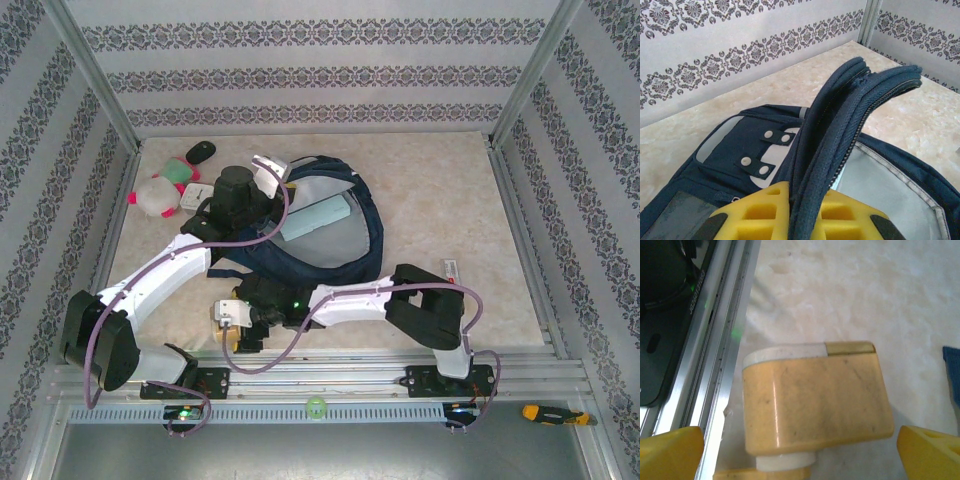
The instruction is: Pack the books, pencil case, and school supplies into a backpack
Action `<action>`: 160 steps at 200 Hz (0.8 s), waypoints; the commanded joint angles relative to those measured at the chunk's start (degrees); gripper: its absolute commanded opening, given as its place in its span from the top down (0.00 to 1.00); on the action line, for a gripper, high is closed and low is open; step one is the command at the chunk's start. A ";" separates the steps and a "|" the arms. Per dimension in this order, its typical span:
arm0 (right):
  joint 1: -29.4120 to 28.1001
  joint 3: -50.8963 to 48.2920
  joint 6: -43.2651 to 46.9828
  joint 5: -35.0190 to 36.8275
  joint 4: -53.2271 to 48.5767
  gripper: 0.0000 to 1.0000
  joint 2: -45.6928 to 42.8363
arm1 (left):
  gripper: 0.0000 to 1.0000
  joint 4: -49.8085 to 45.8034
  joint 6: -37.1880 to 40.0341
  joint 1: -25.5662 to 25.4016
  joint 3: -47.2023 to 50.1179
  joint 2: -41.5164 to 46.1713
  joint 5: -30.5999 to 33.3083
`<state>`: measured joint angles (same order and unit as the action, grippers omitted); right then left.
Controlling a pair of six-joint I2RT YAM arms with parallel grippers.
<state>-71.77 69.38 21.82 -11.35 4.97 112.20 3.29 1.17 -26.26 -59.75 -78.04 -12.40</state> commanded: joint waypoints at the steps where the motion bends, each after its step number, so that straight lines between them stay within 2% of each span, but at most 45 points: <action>1: 0.14 2.69 3.79 -5.26 0.49 0.02 2.56 | 1.00 2.24 -1.35 0.85 -3.22 1.23 -0.58; 29: 0.80 4.67 4.01 -7.69 0.04 0.02 4.81 | 1.00 2.37 -1.17 0.86 -3.13 1.00 -0.55; 99: 2.08 8.32 5.37 -6.03 -1.05 0.02 8.15 | 1.00 3.64 -1.51 0.90 -3.25 0.01 -1.62; 160: 3.26 13.49 9.65 -6.49 -9.09 0.02 12.60 | 1.00 4.45 -1.56 0.87 -3.21 -0.54 -2.44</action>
<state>-69.34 80.71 29.26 -16.80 1.69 121.60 3.14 1.17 -26.13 -60.05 -78.94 -13.80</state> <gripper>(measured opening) 0.982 0.106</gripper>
